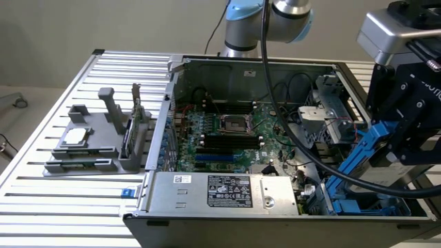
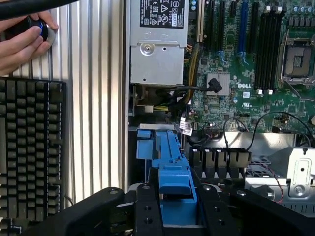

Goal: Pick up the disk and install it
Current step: 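Pick up the disk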

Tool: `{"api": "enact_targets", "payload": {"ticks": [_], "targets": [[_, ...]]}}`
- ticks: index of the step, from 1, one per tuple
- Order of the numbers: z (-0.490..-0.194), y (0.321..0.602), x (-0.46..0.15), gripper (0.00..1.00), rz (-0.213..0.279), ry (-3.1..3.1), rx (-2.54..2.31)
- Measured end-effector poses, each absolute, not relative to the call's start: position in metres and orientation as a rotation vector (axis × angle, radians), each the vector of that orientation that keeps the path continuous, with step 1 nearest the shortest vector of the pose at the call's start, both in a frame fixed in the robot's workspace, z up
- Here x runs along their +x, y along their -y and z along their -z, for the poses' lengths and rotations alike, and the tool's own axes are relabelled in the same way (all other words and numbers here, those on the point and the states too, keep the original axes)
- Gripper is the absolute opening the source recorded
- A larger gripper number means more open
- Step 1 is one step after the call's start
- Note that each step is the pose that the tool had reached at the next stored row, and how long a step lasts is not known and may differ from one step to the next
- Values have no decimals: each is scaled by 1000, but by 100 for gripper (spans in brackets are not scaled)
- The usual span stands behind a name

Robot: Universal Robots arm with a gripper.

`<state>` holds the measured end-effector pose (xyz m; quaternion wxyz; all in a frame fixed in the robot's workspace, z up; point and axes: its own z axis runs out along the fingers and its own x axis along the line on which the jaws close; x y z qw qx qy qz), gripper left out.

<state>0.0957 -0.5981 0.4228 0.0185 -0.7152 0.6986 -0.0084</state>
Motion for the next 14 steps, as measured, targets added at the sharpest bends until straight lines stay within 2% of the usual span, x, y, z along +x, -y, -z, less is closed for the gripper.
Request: {"api": "enact_targets", "payload": {"ticks": [14], "targets": [[-419,599,96,33,5,-2137,-2228]]}}
